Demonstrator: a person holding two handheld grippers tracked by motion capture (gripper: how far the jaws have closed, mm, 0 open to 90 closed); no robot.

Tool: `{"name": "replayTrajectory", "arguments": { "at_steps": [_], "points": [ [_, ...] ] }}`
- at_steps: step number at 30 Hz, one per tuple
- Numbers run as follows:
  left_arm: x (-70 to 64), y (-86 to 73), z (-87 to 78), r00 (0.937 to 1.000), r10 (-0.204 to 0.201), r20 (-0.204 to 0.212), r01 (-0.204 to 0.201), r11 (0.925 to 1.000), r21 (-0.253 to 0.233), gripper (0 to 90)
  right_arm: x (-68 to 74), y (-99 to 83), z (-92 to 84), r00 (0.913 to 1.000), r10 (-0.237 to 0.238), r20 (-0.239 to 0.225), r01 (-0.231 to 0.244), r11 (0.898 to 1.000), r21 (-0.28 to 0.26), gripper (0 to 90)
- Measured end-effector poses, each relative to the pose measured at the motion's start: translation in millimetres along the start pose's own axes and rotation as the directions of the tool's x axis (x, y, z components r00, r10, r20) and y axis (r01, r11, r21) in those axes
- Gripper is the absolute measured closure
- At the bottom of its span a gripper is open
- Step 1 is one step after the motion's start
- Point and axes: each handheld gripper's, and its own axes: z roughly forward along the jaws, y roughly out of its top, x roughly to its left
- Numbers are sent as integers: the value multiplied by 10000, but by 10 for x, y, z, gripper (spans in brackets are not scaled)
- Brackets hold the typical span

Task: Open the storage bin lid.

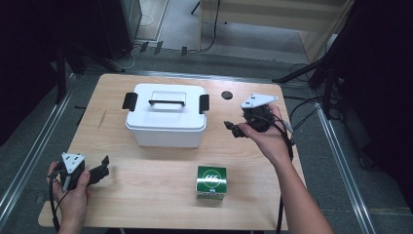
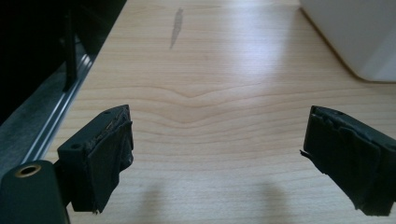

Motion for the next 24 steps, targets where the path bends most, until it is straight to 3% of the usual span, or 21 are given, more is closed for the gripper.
{"name": "replayTrajectory", "arguments": {
  "at_steps": [3, 8, 10, 14, 19, 24],
  "points": [
    [4, -3, -3, 10000, -35, 39, 35, 10000, -55, 83, -62, 75, 51, 9996, -254, -78, 257, 9990, 369, 148],
    [11, -3, -4, 9999, -122, 111, 123, 9999, -69, 83, -167, 163, 120, 9979, -643, -35, 643, 9937, 916, 213],
    [14, -2, -3, 9998, -137, 116, 138, 9999, -72, 83, -201, 206, 134, 9971, -691, -324, 719, 9926, 979, 268],
    [18, -2, 1, 9998, -158, 84, 158, 9999, -13, 83, -243, 302, 171, 9910, -1088, -774, 1179, 9853, 1239, 262],
    [21, -2, -1, 9997, -184, 141, 184, 9998, -21, 83, -273, 420, 260, 9761, -1692, -1362, 1900, 9691, 1573, 283],
    [23, -2, -1, 9997, -200, 158, 200, 9998, -7, 83, -218, 598, 326, 9552, -2278, -1889, 2610, 9494, 1750, 300]
  ]
}}
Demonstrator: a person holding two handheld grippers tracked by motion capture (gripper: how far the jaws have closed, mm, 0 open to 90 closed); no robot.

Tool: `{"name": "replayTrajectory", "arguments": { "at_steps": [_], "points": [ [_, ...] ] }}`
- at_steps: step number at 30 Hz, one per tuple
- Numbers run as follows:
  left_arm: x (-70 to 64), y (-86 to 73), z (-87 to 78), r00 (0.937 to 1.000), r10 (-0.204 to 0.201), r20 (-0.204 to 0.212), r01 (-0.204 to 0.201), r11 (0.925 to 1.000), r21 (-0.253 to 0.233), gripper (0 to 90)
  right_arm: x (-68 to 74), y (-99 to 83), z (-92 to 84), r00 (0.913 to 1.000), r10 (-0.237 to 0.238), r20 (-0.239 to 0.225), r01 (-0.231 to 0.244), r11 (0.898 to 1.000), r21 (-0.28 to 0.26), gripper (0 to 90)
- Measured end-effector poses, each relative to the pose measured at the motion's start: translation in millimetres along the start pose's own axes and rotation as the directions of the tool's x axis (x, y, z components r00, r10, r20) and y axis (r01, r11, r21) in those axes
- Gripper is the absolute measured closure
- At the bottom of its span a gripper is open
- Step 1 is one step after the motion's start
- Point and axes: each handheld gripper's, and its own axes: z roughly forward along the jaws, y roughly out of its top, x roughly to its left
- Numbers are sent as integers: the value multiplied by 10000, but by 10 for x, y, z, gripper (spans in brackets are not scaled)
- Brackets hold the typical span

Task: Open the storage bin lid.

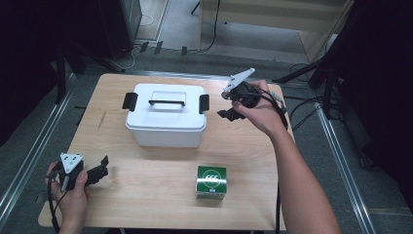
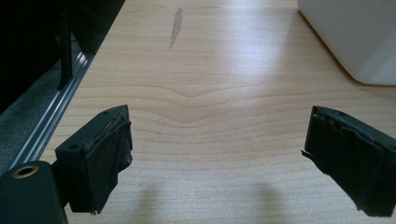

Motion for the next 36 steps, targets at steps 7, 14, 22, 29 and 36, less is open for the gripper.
{"name": "replayTrajectory", "arguments": {
  "at_steps": [7, 14, 22, 29, 36],
  "points": [
    [1, 1, 1, 10000, -10, -11, 10, 10000, 23, 83, 34, 289, 79, 9969, -673, -416, 709, 9933, 915, 330],
    [9, 3, 4, 10000, -43, 24, 43, 10000, 47, 83, 34, 537, 155, 9876, -858, -1317, 1076, 9799, 1679, 238],
    [10, 6, 8, 10000, -77, 6, 77, 10000, 51, 83, 155, 759, 317, 9705, -1521, -1869, 1943, 9527, 2336, 320],
    [8, 7, 10, 10000, -46, 21, 45, 10000, 78, 83, 208, 936, 435, 9597, -2015, -1961, 2463, 9389, 2405, 508],
    [9, 8, 12, 10000, -63, 70, 62, 9999, 88, 83, 254, 1063, 526, 9547, -2214, -1989, 2676, 9311, 2479, 613]
  ]
}}
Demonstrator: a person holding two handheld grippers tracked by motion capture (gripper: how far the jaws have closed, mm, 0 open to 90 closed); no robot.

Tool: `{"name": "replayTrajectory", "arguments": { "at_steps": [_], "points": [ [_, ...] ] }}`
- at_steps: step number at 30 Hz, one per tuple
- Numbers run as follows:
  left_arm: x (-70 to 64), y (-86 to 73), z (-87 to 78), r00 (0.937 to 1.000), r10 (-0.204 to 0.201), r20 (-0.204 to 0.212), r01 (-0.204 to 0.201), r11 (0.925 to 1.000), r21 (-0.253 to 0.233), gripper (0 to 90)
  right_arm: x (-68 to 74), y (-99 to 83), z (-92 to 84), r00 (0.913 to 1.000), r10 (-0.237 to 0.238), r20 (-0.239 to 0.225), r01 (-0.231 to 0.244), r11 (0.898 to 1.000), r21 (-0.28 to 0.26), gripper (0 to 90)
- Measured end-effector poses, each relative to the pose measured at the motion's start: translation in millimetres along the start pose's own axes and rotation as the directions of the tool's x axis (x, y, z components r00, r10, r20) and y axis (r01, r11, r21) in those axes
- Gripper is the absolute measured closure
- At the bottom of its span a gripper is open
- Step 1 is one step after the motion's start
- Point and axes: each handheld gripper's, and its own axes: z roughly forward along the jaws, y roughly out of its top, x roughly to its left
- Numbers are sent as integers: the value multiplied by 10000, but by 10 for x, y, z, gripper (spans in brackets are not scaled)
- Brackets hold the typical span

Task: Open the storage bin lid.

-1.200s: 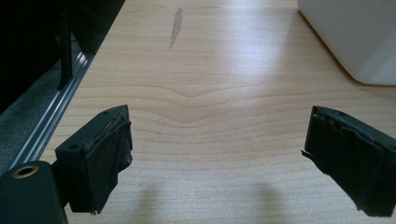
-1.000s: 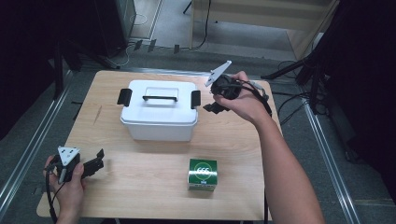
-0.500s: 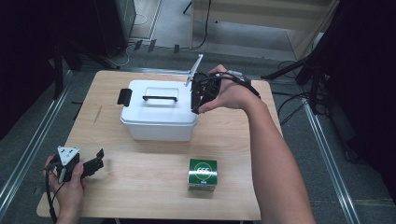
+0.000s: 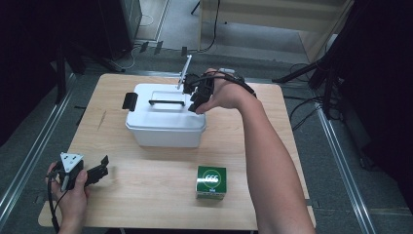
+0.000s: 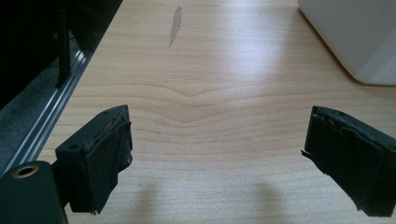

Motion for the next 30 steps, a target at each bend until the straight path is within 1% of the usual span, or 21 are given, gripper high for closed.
{"name": "replayTrajectory", "arguments": {
  "at_steps": [1, 4, 7, 8, 9, 10, 11, 13, 14, 17, 18, 19, 20, 22, 25, 26, 27, 28, 30],
  "points": [
    [1, 0, 0, 10000, -9, 8, 9, 10000, -12, 83, -2, 16, 4, 10000, 28, 7, -28, 10000, -5, 627],
    [2, 0, 0, 10000, -8, 15, 8, 10000, -11, 83, -9, 67, 23, 9999, -133, 62, 133, 9999, 23, 653],
    [2, 0, 1, 10000, -3, 23, 3, 10000, -9, 83, -5, 128, 39, 9997, -235, 89, 233, 9996, 187, 675],
    [2, 0, 0, 10000, 1, 28, -1, 10000, -5, 83, -9, 151, 50, 9992, -380, 85, 379, 9991, 194, 677],
    [2, 0, 1, 10000, -2, 31, 2, 10000, -5, 83, -5, 175, 57, 9992, -385, 114, 382, 9989, 270, 682],
    [3, 0, 1, 10000, -9, 33, 9, 10000, 0, 83, -8, 199, 64, 9987, -500, 135, 495, 9982, 337, 686],
    [3, 0, 2, 10000, -14, 34, 14, 10000, -4, 83, -3, 222, 67, 9987, -479, 194, 471, 9980, 420, 690],
    [2, 0, 3, 10000, -21, 41, 21, 10000, 4, 83, -7, 267, 72, 9979, -617, 204, 608, 9973, 420, 703],
    [2, 1, 3, 10000, -23, 41, 23, 10000, -1, 83, -1, 288, 71, 9984, -537, 197, 528, 9976, 446, 706],
    [2, 1, 4, 10000, -6, 60, 6, 10000, 3, 83, -11, 349, 79, 9977, -665, 148, 656, 9965, 525, 703],
    [2, 1, 4, 10000, -4, 58, 4, 10000, 3, 83, -5, 368, 74, 9983, -567, 139, 557, 9964, 633, 704],
    [2, 1, 4, 10000, -1, 57, 1, 10000, 0, 83, -13, 390, 77, 9974, -704, 181, 691, 9955, 642, 711],
    [2, 1, 3, 10000, 4, 58, -4, 10000, -2, 83, -13, 410, 72, 9976, -653, 213, 637, 9954, 713, 715],
    [2, 1, 3, 10000, -3, 61, 3, 10000, 0, 83, -23, 449, 65, 9973, -710, 198, 693, 9948, 751, 737],
    [5, 1, 2, 10000, 15, 56, -16, 10000, 28, 83, -46, 499, 72, 9949, -913, 440, 881, 9938, 684, 757],
    [5, 1, 2, 10000, 2, 56, -2, 10000, 30, 83, -47, 512, 74, 9956, -830, 433, 795, 9939, 765, 760],
    [5, 1, 2, 10000, 5, 64, -5, 10000, 32, 83, -56, 525, 87, 9952, -901, 381, 871, 9935, 736, 770],
    [6, 1, 2, 10000, 17, 70, -18, 10000, 34, 83, -46, 536, 92, 9959, -825, 364, 792, 9932, 848, 778],
    [6, 1, 2, 10000, 17, 72, -17, 10000, 35, 83, -34, 561, 114, 9958, -837, 364, 799, 9922, 955, 790]
  ]
}}
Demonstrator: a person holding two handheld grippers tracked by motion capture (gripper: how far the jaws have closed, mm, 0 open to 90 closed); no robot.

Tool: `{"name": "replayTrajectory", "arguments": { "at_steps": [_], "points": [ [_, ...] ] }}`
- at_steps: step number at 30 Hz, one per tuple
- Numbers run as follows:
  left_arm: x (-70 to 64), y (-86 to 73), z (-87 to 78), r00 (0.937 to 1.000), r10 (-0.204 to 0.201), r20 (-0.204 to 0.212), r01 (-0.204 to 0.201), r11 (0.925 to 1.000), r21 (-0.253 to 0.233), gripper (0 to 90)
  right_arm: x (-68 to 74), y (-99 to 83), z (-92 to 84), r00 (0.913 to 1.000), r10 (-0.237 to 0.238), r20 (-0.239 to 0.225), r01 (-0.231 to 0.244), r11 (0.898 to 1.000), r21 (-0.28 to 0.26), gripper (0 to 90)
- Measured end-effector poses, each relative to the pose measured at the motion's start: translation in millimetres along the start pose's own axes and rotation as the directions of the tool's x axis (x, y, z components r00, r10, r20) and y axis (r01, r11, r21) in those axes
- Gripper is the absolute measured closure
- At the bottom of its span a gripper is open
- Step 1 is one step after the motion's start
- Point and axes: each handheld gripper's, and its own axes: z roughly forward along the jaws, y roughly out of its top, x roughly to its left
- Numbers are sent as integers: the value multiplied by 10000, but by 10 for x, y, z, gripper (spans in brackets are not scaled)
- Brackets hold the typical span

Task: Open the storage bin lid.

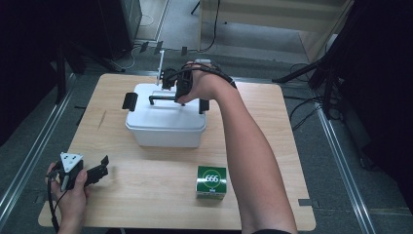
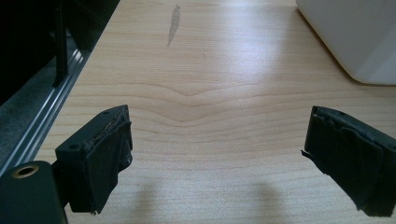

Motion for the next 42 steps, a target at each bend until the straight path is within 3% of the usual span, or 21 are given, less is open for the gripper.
{"name": "replayTrajectory", "arguments": {
  "at_steps": [7, 14, 22, 42],
  "points": [
    [-4, 0, 2, 10000, -27, 4, 27, 10000, -15, 83, 35, 59, 80, 9996, -272, 90, 269, 9991, 335, 837],
    [-1, 1, 6, 10000, -65, 33, 66, 10000, -22, 83, 62, 67, 56, 9981, -554, 270, 549, 9983, 210, 853],
    [2, 2, 4, 10000, -31, 38, 31, 10000, 12, 83, 50, 61, -79, 9974, -602, 390, 610, 9980, -178, 855],
    [-1, 5, 5, 10000, -24, 49, 24, 10000, 50, 83, 53, -173, -449, 9950, -513, 855, 586, 9945, -863, 855]
  ]
}}
